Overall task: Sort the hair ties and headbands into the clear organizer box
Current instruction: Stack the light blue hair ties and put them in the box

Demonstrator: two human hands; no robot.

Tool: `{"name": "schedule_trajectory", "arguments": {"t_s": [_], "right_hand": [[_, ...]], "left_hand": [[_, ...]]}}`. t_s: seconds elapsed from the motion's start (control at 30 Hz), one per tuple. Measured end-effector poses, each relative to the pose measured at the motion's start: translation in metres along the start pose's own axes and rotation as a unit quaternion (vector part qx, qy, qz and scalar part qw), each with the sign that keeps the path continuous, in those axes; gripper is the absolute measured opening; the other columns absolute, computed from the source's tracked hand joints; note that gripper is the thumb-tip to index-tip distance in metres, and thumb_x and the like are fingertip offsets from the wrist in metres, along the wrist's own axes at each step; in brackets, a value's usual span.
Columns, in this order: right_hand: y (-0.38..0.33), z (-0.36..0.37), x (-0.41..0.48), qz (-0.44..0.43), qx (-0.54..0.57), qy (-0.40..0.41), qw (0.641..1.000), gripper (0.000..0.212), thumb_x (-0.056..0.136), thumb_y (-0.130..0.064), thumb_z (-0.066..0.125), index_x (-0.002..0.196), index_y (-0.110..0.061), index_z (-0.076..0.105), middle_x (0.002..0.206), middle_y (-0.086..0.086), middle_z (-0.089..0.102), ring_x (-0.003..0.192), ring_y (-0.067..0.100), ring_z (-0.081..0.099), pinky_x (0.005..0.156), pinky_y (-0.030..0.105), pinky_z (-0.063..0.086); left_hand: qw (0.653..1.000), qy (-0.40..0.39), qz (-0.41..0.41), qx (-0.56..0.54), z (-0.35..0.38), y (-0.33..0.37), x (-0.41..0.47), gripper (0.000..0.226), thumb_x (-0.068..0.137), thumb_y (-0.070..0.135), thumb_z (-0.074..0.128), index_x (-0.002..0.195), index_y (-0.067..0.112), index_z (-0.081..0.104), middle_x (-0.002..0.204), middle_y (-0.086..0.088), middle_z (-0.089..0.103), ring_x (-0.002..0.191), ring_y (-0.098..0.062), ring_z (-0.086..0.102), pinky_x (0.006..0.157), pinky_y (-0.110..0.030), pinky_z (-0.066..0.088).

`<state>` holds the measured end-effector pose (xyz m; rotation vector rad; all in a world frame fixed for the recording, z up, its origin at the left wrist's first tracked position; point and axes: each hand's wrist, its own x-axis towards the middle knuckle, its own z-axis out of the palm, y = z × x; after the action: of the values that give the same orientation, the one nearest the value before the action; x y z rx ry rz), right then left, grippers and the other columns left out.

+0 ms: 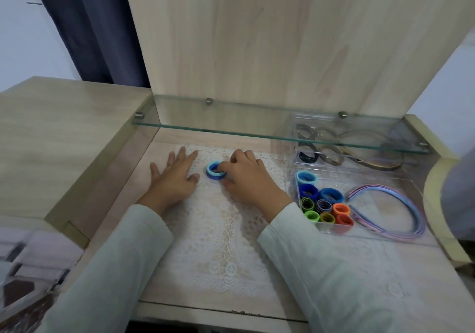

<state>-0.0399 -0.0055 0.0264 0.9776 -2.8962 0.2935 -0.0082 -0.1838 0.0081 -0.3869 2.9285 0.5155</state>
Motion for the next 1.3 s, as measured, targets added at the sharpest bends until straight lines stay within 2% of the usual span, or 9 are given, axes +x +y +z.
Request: {"name": "schedule_trajectory", "arguments": {"t_s": [0.23,0.4,0.57,0.73,0.83,0.93,1.07,1.17,1.3], "right_hand": [[-0.002,-0.011,-0.010,0.008,-0.010,0.017,1.000,0.029,0.093,-0.029,0.054,0.119,-0.029,0.065,0.112,0.002,0.050,0.109,0.024,0.038,0.085,0.036,0.029],[0.002,-0.020,-0.019,-0.031,-0.065,0.032,0.997,0.031,0.091,-0.037,0.059,0.119,-0.026,0.066,0.116,0.002,0.050,0.110,0.024,0.038,0.085,0.036,0.030],[0.008,-0.042,-0.025,-0.046,-0.090,0.021,0.995,0.029,0.091,-0.036,0.058,0.117,-0.028,0.068,0.115,0.001,0.049,0.111,0.023,0.039,0.086,0.036,0.032],[0.026,-0.073,-0.039,-0.036,-0.099,-0.018,0.994,0.029,0.089,-0.037,0.063,0.117,-0.033,0.067,0.113,0.000,0.052,0.109,0.022,0.044,0.087,0.036,0.039],[0.043,-0.087,-0.054,-0.022,-0.105,-0.030,0.994,0.029,0.088,-0.037,0.064,0.116,-0.036,0.067,0.112,-0.001,0.051,0.110,0.020,0.045,0.084,0.034,0.039],[0.060,-0.100,-0.070,-0.022,-0.125,-0.045,0.991,0.030,0.089,-0.037,0.063,0.119,-0.037,0.065,0.114,-0.002,0.050,0.110,0.019,0.044,0.080,0.030,0.035],[0.083,-0.110,-0.091,-0.048,-0.187,-0.019,0.981,0.030,0.085,-0.032,0.069,0.114,-0.035,0.068,0.111,-0.001,0.053,0.106,0.020,0.049,0.075,0.029,0.028],[0.103,-0.109,-0.104,-0.038,-0.216,0.011,0.975,0.031,0.059,-0.024,0.089,0.087,-0.030,0.076,0.086,0.002,0.058,0.078,0.024,0.058,0.060,0.029,0.033],[0.129,-0.100,-0.121,-0.022,-0.224,0.032,0.974,0.034,0.057,-0.018,0.090,0.086,-0.028,0.075,0.094,0.004,0.060,0.081,0.023,0.060,0.057,0.034,0.045]], "left_hand": [[0.998,0.054,0.042,-0.015,0.018,0.029,-0.026,0.068,0.098,0.002,0.031,0.155,0.038,0.015,0.165,0.007,0.012,0.152,-0.013,0.001,0.118,-0.053,-0.016],[0.987,0.061,0.056,-0.135,0.020,0.033,-0.032,0.071,0.092,-0.001,0.037,0.151,0.036,0.028,0.157,-0.005,0.036,0.150,-0.010,0.015,0.117,-0.042,-0.022],[0.975,0.064,0.116,-0.180,0.010,0.052,-0.044,0.067,0.088,-0.001,0.043,0.145,0.034,0.040,0.137,0.004,0.059,0.133,-0.014,0.046,0.116,-0.039,-0.024],[0.956,0.058,0.145,-0.247,0.006,0.078,-0.049,0.052,0.086,0.002,0.044,0.118,0.042,0.053,0.123,0.014,0.062,0.124,-0.012,0.052,0.121,-0.047,-0.011],[0.931,0.021,0.176,-0.319,0.009,0.093,-0.050,0.050,0.070,0.015,0.040,0.104,0.047,0.058,0.112,0.016,0.066,0.117,-0.010,0.059,0.120,-0.053,0.019],[0.922,0.011,0.193,-0.337,0.014,0.114,-0.052,0.050,0.079,0.002,0.042,0.114,0.028,0.065,0.111,0.005,0.070,0.107,-0.013,0.064,0.106,-0.044,0.043],[0.908,-0.019,0.212,-0.361,0.022,0.144,-0.055,0.056,0.081,-0.009,0.040,0.107,0.035,0.064,0.110,0.004,0.069,0.107,-0.013,0.064,0.102,-0.039,0.048],[0.909,-0.026,0.217,-0.356,0.027,0.163,-0.056,0.053,0.074,0.004,0.042,0.106,0.042,0.062,0.114,0.008,0.069,0.112,-0.011,0.061,0.103,-0.037,0.047],[0.919,-0.019,0.217,-0.329,0.038,0.182,-0.054,0.055,0.084,0.000,0.046,0.118,0.039,0.063,0.116,0.012,0.067,0.113,-0.010,0.060,0.099,-0.035,0.050]]}}
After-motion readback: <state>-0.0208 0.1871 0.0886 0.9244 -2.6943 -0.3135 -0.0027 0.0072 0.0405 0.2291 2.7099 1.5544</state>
